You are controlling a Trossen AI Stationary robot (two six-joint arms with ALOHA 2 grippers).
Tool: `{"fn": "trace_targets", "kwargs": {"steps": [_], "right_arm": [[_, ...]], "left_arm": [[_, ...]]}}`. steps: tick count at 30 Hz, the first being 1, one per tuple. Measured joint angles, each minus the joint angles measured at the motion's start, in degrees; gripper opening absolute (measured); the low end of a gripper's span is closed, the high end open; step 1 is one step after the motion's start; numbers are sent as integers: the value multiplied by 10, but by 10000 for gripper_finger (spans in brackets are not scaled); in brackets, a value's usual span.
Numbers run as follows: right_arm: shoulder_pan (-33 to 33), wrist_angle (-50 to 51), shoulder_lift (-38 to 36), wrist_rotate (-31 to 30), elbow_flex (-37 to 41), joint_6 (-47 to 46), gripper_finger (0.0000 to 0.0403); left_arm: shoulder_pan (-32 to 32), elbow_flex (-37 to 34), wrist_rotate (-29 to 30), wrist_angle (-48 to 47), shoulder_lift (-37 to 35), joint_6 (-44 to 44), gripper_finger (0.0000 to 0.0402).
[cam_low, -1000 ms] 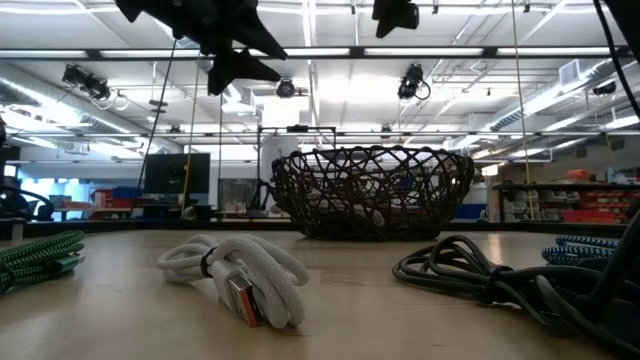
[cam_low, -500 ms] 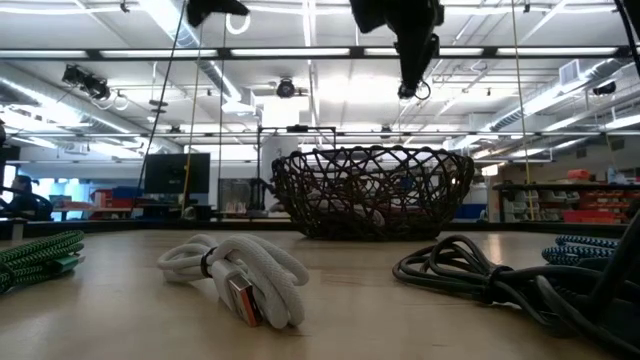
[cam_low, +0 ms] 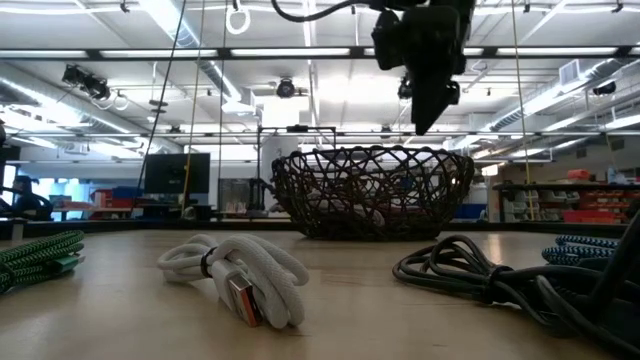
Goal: Pick and place USB-C Cables
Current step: Adjust the black mesh basket
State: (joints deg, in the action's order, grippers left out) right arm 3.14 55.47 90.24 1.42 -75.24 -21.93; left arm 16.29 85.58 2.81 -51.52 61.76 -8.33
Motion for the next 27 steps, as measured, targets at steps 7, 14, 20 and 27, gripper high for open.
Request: {"fn": "trace_targets", "kwargs": {"steps": [7, 14, 20, 27], "right_arm": [[5, -2, -29, 21, 39, 78, 169], [28, -7, -23, 39, 40, 131, 170], [41, -12, -11, 43, 41, 146, 186], [31, -26, -7, 55, 41, 155, 208]], "left_arm": [[0, 0, 0, -7, 2, -2, 181], [0, 0, 0, -7, 2, -20, 181], [0, 0, 0, -7, 2, -30, 181], [0, 0, 0, -7, 2, -35, 180]]}}
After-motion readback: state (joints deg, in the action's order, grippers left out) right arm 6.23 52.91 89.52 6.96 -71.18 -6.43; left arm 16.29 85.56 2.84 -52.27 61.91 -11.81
